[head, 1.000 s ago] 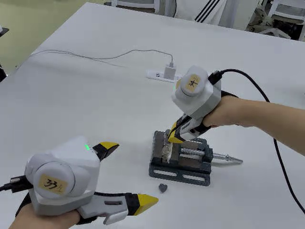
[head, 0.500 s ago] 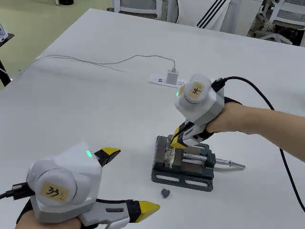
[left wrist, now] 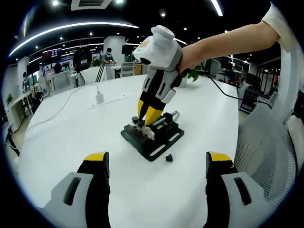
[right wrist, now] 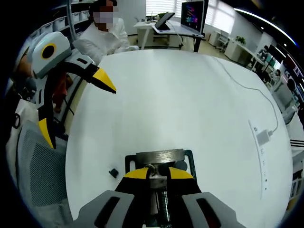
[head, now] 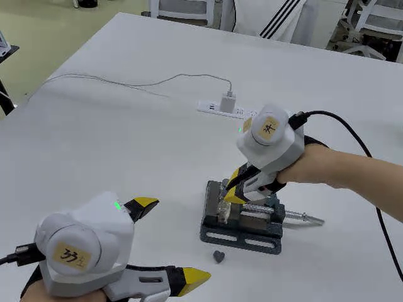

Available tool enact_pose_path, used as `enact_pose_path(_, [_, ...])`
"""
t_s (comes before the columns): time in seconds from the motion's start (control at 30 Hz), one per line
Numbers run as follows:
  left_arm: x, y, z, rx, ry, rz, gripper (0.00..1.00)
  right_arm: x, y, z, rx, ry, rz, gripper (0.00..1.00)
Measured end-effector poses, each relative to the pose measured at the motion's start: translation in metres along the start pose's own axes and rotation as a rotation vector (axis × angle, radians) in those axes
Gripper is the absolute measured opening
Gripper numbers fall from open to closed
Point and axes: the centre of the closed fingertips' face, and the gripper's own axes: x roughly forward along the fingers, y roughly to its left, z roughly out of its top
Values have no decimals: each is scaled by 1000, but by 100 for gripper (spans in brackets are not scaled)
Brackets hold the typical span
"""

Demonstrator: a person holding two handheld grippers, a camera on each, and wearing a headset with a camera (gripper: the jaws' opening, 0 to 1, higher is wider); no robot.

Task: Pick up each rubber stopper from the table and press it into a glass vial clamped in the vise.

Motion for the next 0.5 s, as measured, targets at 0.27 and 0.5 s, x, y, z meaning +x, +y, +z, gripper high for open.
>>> enact_pose_path(0.27, [-4,4,-3,7,7,7,82,-7,17,-7,28,-57,-26,45])
enact_pose_path(0.5, [-9,8,-8,13,21,14,82,-11,23,-16,79,-106,-56,65])
